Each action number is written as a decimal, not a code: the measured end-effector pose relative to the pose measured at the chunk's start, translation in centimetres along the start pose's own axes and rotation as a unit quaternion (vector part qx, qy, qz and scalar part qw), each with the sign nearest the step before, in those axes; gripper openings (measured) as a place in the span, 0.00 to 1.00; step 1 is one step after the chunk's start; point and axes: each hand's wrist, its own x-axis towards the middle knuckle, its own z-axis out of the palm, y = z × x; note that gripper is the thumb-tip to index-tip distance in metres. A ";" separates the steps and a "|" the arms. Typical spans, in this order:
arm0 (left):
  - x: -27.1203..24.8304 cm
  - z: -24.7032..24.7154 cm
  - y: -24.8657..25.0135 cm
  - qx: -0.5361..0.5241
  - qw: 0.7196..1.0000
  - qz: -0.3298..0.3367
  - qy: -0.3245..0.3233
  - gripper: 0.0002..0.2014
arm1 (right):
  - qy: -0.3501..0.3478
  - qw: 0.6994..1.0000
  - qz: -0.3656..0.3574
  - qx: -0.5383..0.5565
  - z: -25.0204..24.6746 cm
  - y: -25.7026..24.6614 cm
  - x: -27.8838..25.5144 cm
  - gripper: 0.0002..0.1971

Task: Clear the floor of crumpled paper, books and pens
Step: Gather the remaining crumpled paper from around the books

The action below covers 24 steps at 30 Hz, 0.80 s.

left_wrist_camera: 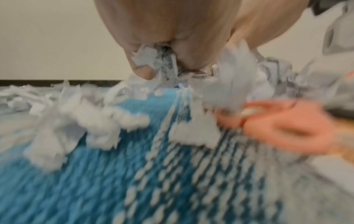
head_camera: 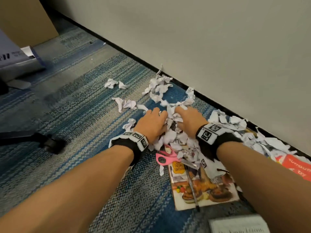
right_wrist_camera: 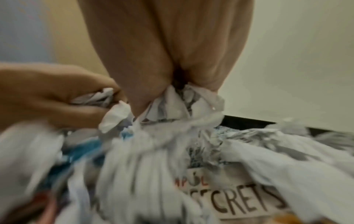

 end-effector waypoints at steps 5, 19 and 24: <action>-2.4 -7.3 4.1 -0.036 0.998 0.051 0.027 0.11 | 0.064 0.990 0.003 0.129 -6.2 1.8 -8.9 0.20; -9.6 -10.4 29.4 -0.151 0.895 0.419 -0.029 0.07 | 0.099 0.950 0.285 0.078 -9.7 7.6 -44.7 0.13; -15.8 -12.2 37.6 -0.135 0.851 0.508 -0.010 0.08 | 0.169 0.915 0.359 0.075 -9.1 5.3 -56.1 0.14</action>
